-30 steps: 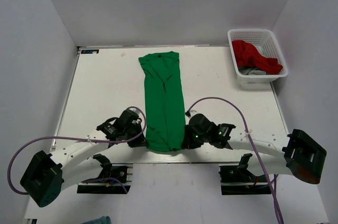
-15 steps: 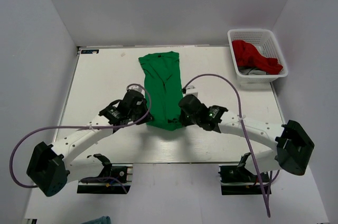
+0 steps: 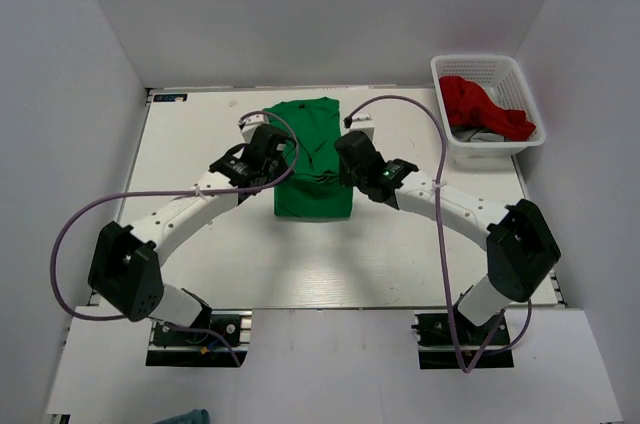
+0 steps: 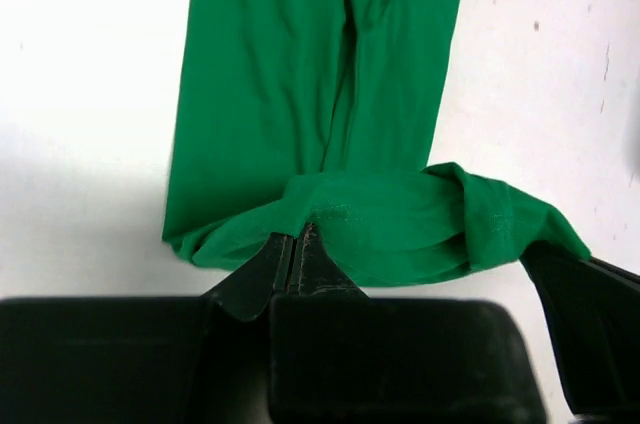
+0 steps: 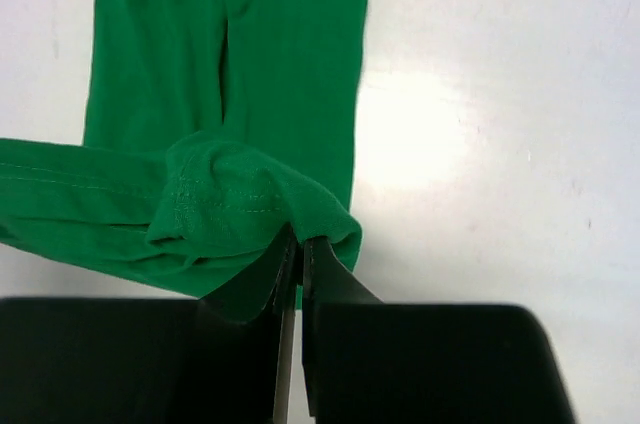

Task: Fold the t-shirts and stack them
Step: Fold the folded rectangular tshirt in 1/3 of the way, then grab one side of the 2/3 rectangular tshirt with both arms, then fold the long partially folded tshirt into a neat square, then smooth out wrinkles on the folded tshirt, then put the neatly folded tshirt into the corner of the board with the left arm

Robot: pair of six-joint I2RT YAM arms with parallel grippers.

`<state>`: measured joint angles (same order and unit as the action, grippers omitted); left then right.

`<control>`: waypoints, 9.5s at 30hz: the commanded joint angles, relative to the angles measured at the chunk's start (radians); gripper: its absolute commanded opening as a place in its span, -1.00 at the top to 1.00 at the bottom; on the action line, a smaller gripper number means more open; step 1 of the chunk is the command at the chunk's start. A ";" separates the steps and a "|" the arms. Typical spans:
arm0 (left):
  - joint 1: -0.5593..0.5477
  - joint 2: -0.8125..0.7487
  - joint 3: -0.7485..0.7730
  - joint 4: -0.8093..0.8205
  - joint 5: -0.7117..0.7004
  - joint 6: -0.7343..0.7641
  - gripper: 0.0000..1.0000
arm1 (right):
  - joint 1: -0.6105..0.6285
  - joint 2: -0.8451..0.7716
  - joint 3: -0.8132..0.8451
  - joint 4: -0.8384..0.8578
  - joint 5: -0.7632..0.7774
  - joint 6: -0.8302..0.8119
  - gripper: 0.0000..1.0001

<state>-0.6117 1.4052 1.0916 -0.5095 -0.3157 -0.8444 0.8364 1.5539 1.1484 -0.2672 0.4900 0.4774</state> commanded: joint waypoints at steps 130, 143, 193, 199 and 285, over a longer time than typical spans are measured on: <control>0.092 -0.357 -0.236 0.158 0.503 0.123 1.00 | -0.252 -0.160 -0.066 -0.020 -0.939 -0.145 1.00; 0.101 -0.281 -0.154 0.157 0.284 0.111 1.00 | -0.353 -0.068 0.031 -0.033 -0.952 -0.105 1.00; 0.263 0.492 0.162 0.419 0.638 0.130 -1.00 | -0.356 0.225 0.010 0.344 -1.287 0.024 -0.81; 0.288 0.560 0.129 0.368 0.558 0.110 -1.00 | -0.381 0.320 -0.115 0.373 -1.295 0.002 -0.81; 0.239 0.643 0.544 -0.263 -0.077 0.404 1.00 | -0.470 -0.146 -0.335 0.097 -0.700 -0.037 -0.81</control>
<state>-0.3939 2.0441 1.5043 -0.6315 -0.1547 -0.5743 0.3744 1.4345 0.8280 -0.1474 -0.2504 0.4644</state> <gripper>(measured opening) 0.035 0.904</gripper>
